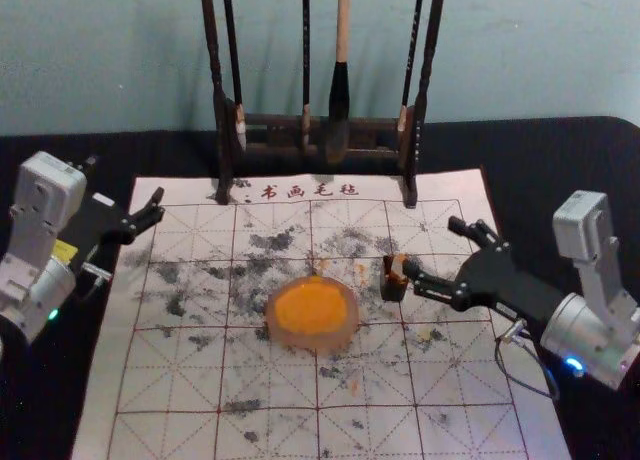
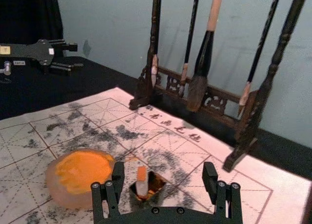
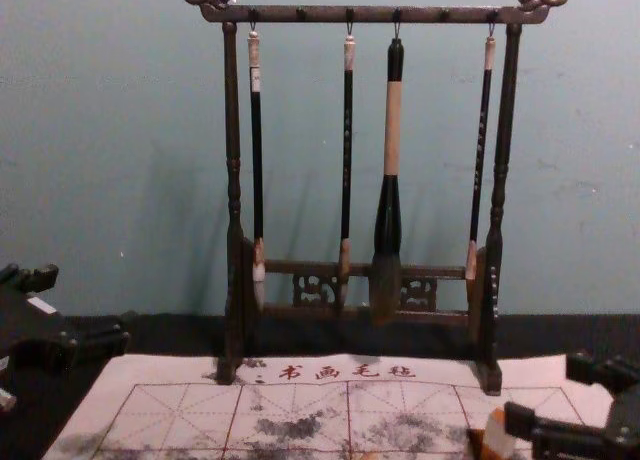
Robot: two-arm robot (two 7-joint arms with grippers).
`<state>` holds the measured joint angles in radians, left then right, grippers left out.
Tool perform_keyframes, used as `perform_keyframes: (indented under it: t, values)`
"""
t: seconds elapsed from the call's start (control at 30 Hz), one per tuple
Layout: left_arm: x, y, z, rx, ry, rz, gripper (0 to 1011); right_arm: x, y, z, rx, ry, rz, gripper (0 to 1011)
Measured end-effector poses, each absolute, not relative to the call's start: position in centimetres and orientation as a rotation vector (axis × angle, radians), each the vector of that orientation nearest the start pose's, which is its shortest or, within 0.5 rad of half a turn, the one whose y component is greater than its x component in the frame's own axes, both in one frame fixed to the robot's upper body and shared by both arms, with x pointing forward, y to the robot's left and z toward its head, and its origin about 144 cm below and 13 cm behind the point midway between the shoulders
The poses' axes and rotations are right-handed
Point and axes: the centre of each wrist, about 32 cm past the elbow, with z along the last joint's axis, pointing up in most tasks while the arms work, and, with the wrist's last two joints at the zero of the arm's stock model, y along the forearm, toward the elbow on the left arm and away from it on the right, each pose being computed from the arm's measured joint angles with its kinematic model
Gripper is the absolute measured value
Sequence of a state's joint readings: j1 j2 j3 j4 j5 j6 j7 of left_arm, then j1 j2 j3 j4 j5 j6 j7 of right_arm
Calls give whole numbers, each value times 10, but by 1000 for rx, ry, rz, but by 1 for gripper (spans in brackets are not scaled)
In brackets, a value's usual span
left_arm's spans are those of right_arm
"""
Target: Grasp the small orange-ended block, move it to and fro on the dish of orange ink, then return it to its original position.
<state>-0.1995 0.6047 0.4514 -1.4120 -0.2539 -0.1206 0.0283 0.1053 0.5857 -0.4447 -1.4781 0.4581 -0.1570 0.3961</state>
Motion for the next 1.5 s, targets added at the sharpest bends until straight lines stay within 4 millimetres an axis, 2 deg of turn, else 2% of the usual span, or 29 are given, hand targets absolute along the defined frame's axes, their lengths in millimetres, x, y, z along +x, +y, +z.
perform_keyframes:
  t: [0.27,0.7,1.5]
  values:
    - [489,310,1140,304,-285,1248,1001,470,-281,1113,-159,-8,-818,1000]
    - [489,310,1140,304,-285,1248,1001,483,-273,1106,-186,-10,-803,1000]
    - [489,310,1140,304,-285,1248,1001,484,-270,1105,-203,-20,-784,1000]
